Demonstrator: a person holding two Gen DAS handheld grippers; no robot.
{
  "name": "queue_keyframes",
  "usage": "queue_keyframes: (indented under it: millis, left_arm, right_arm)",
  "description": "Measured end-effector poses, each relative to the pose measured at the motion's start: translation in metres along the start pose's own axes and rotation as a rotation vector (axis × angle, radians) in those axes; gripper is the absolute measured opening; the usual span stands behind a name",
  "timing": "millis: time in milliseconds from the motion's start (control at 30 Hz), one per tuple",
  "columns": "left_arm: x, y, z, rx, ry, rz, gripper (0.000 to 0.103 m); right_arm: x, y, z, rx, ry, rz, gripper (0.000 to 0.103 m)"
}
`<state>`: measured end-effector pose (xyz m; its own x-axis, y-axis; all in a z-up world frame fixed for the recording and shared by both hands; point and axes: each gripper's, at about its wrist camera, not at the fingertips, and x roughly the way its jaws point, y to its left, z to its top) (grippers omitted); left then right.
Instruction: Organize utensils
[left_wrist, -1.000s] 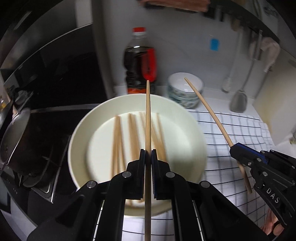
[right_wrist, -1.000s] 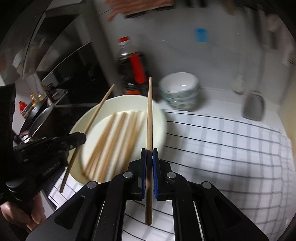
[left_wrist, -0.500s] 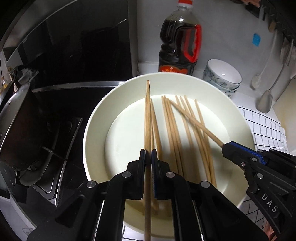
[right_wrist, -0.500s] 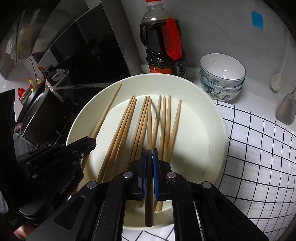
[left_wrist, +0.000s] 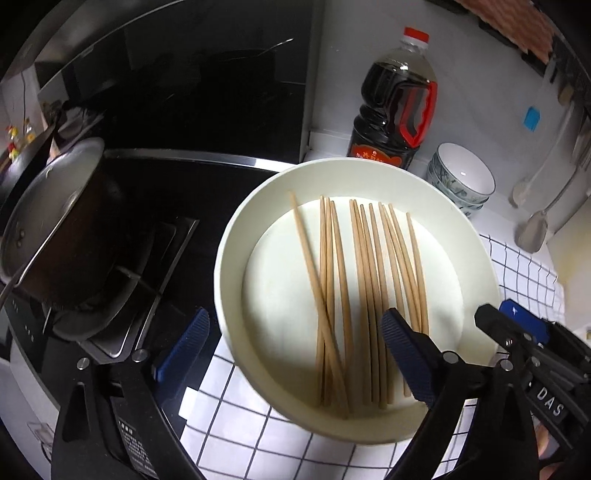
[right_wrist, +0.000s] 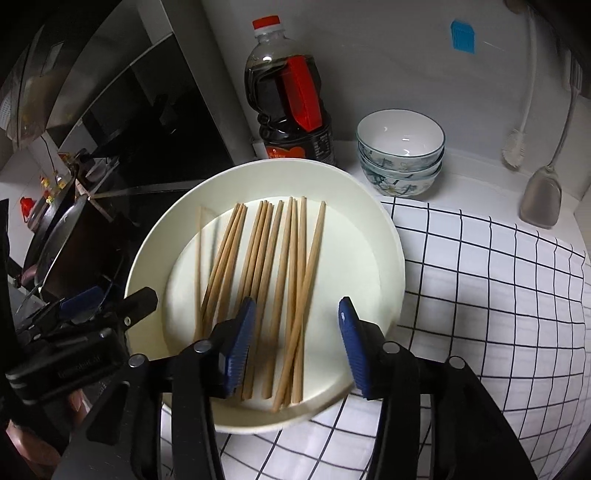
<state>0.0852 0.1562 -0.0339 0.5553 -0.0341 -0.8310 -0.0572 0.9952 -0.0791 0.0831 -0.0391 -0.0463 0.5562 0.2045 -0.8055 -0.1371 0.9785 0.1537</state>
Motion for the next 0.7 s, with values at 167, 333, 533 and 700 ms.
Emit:
queue_keyframes:
  millis: [167, 333, 533, 700]
  left_arm:
    - [-0.012, -0.001, -0.004, 0.001, -0.007, 0.019, 0.095]
    - [-0.021, -0.007, -0.007, 0.026, -0.013, 0.034, 0.095]
    - [-0.032, -0.011, -0.010, 0.035, -0.026, 0.040, 0.095]
    - [-0.039, -0.012, -0.015, 0.031, -0.038, 0.044, 0.095]
  right_arm:
    - [-0.012, 0.003, -0.005, -0.017, -0.010, -0.001, 0.052]
    - [-0.020, 0.007, -0.009, -0.032, -0.019, -0.007, 0.055]
    - [-0.029, 0.007, -0.016, -0.030, -0.018, -0.012, 0.058]
    - [-0.035, 0.005, -0.019, -0.029, -0.021, -0.017, 0.060]
